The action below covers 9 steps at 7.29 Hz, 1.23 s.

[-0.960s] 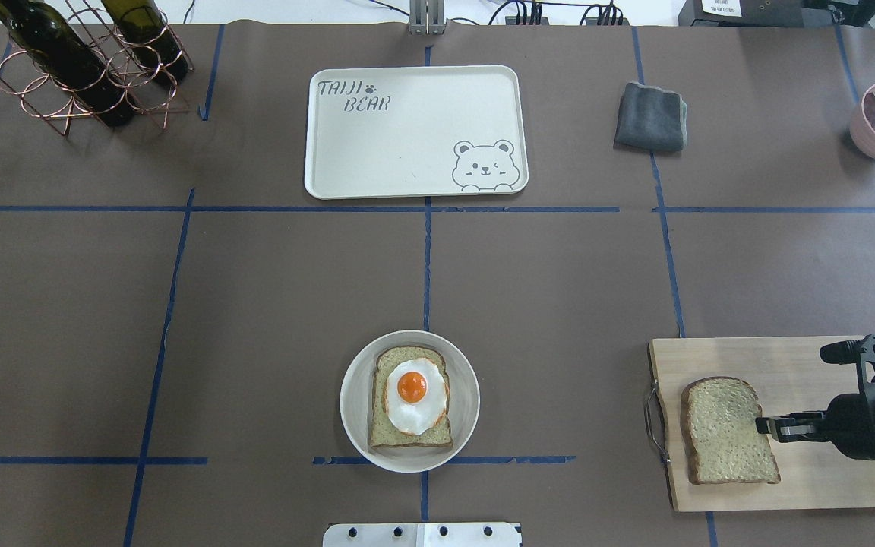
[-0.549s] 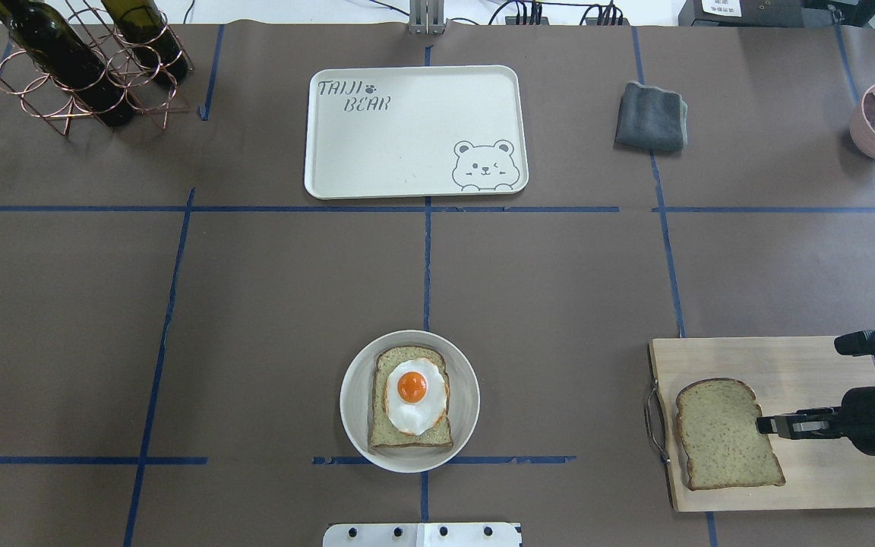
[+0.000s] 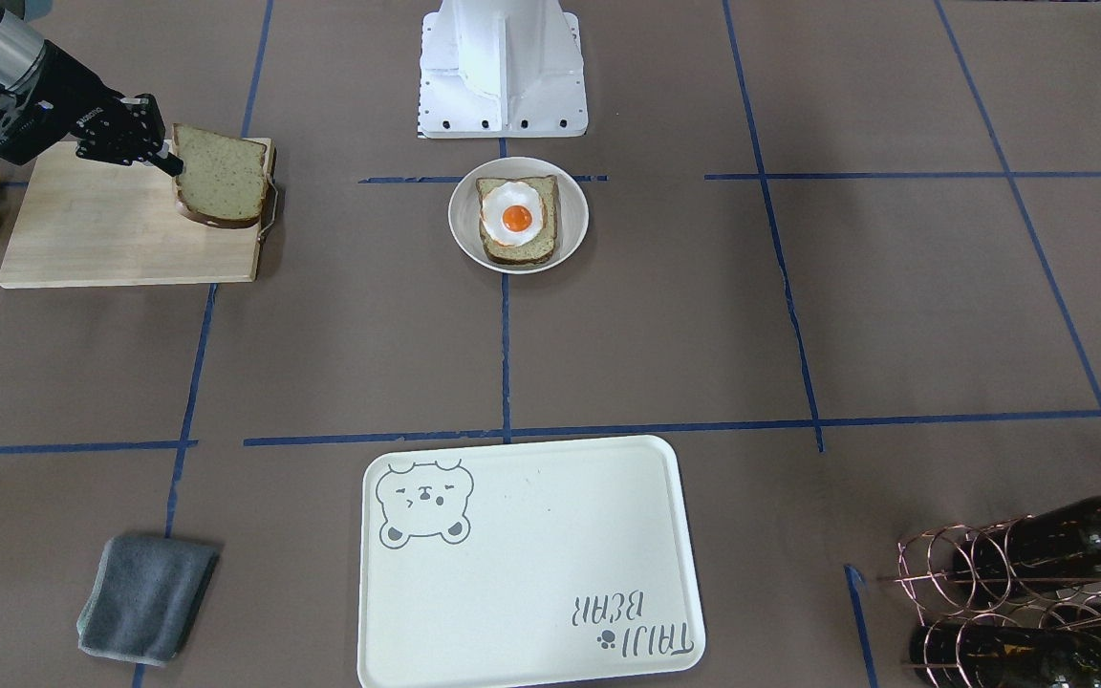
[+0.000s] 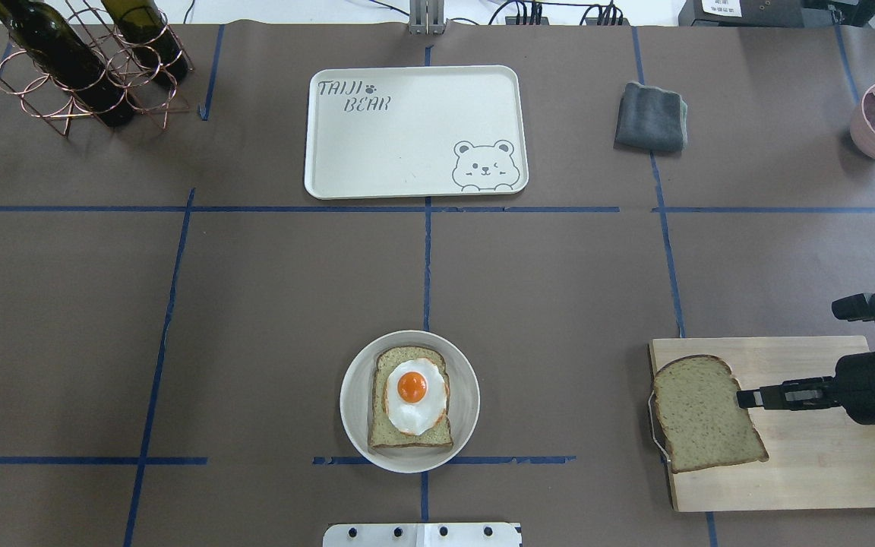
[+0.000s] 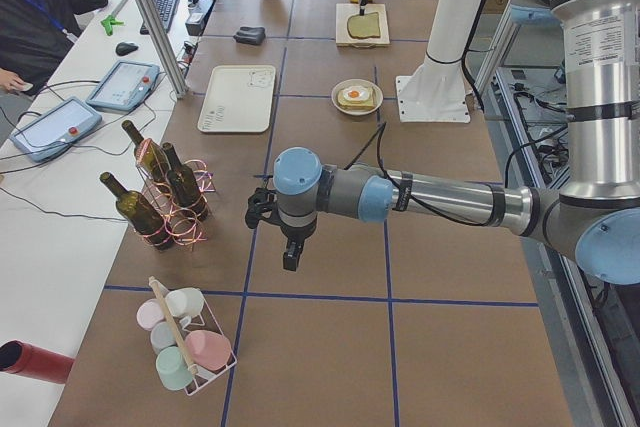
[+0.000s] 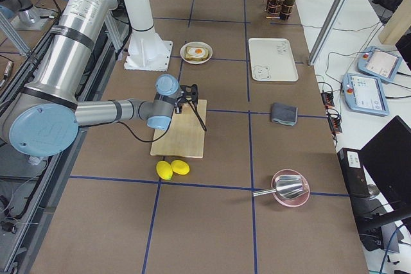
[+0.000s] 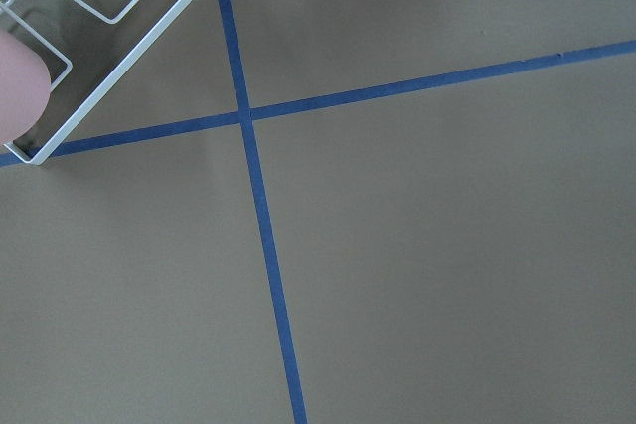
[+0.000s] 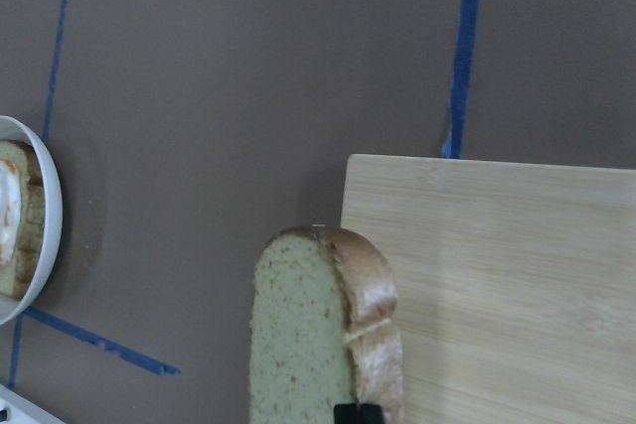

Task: Make sandwich and place on tray
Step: 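Lift the bread slice with the right gripper and carry it over the plate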

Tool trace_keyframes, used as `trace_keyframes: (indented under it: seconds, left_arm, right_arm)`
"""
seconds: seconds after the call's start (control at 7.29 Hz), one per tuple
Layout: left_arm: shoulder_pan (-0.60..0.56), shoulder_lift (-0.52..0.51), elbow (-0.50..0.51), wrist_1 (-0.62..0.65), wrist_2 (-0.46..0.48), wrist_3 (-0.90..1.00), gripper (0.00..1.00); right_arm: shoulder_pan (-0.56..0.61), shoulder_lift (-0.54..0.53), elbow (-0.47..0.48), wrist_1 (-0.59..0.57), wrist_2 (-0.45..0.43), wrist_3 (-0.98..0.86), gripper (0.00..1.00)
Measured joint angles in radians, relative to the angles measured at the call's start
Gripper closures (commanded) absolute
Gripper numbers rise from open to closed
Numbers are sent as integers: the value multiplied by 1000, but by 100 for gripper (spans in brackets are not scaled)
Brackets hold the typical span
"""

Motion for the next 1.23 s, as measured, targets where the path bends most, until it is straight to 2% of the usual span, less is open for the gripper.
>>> trace_keyframes:
  seconds: [0.41,0.96,1.23]
  left_arm:
    - [0,0,0,0,0,0,0]
    - [0,0,0,0,0,0,0]
    - [0,0,2,0,0,0,0]
  right_arm:
    - [-4,155,-5,-76,-14,49,100]
    - [-71,464,-1,-319,-92,158,100]
    - [-161,608,-3,-447,-180,189,100]
